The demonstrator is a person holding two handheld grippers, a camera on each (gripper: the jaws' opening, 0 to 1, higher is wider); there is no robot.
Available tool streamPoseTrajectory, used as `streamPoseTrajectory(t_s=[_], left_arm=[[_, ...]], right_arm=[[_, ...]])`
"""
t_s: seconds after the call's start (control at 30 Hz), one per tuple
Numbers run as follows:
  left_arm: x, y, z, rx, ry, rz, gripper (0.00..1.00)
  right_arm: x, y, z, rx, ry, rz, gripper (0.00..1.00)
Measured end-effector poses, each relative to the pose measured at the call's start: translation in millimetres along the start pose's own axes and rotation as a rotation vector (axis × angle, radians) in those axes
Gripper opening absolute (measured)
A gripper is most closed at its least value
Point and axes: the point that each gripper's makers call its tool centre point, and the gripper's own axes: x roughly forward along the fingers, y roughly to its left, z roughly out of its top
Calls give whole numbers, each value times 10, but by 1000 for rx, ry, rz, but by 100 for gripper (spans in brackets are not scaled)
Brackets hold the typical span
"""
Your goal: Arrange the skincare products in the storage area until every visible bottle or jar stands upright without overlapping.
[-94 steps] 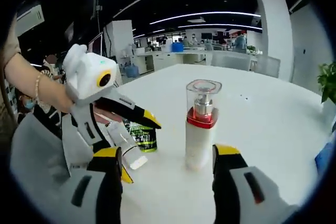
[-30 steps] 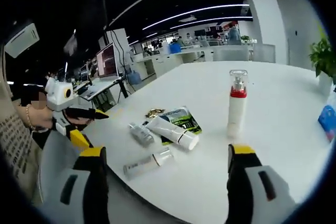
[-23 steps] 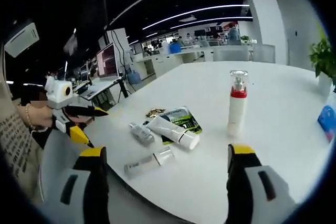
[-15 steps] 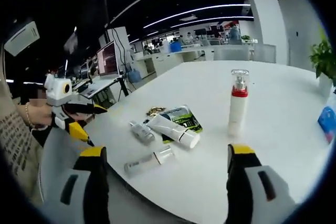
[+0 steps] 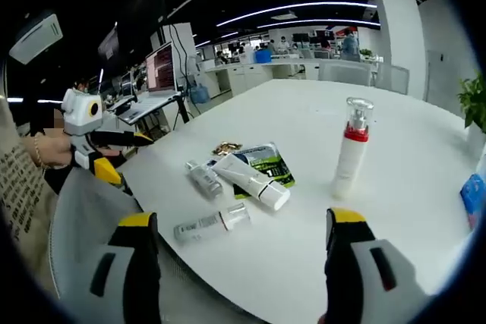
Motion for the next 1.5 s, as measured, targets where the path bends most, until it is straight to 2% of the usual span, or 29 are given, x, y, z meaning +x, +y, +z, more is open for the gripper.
streamPoseTrajectory(t_s=[0.2, 0.5, 0.97, 1.27, 1.5], left_arm=[[-5, 2, -3, 4, -3, -4, 96], [3, -20, -16, 10, 3, -16, 96], [7, -24, -40, -7, 13, -24, 96], [1, -5, -22, -35, 1, -22, 95], [-2, 14, -15, -55, -5, -19, 95]], right_arm=[[151, -16, -31, -34, 82, 28, 89], [448, -47, 65, -136, 129, 71, 89], [922, -77, 95, -278, 257, 151, 85], [1180, -91, 97, -354, 310, 183, 81], [1433, -89, 57, -394, 354, 199, 75]])
